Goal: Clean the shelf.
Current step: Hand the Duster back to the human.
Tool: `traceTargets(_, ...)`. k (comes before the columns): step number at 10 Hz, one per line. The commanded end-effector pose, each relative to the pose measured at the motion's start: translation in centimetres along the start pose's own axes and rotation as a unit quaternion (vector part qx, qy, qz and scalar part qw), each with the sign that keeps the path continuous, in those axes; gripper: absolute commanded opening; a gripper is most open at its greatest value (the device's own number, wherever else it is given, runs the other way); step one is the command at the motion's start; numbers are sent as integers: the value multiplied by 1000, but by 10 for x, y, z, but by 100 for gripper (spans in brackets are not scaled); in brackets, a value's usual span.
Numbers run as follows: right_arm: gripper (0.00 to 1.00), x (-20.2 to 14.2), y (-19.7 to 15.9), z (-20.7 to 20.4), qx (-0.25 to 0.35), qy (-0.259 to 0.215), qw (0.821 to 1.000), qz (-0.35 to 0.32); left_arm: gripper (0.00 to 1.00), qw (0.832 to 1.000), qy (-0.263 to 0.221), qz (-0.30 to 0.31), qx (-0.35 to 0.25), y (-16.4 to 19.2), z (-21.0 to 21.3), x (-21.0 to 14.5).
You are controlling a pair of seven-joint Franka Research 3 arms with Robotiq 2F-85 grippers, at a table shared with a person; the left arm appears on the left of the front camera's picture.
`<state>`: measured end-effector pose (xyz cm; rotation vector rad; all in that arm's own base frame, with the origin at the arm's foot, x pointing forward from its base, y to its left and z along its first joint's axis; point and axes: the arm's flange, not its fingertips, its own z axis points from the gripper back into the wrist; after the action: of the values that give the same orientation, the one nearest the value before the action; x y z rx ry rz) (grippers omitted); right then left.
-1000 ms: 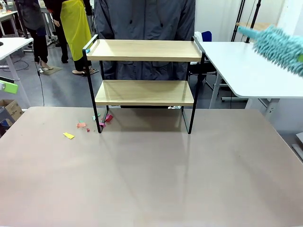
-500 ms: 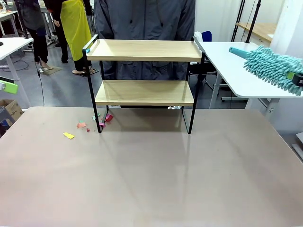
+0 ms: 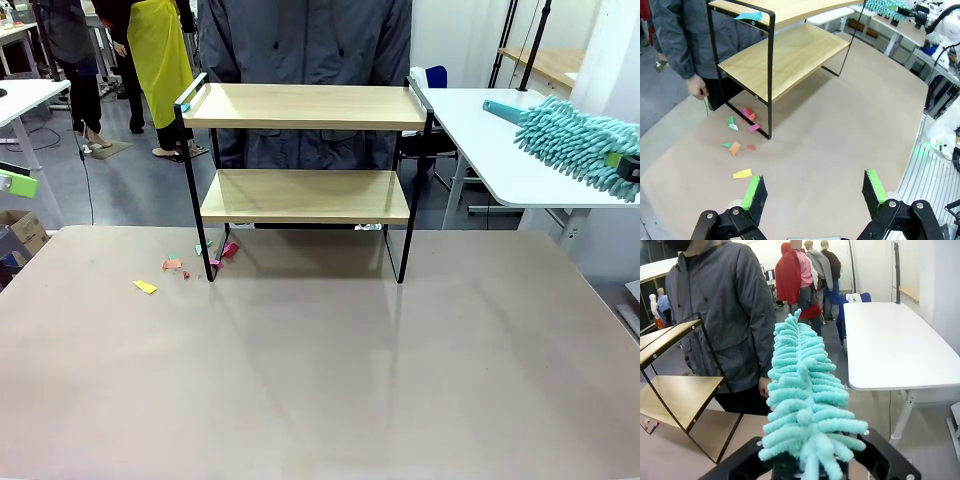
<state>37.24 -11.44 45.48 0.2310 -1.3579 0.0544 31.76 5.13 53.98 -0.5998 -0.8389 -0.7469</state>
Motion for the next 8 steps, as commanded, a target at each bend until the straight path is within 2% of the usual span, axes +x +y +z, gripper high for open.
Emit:
traceTargets(1, 16, 0, 0, 0, -1, -1, 1000, -2, 100, 1000, -5, 2, -4, -2, 0, 1)
traceTargets(8, 16, 0, 0, 0, -1, -1, 1000, -2, 100, 1000, -5, 2, -4, -2, 0, 1)
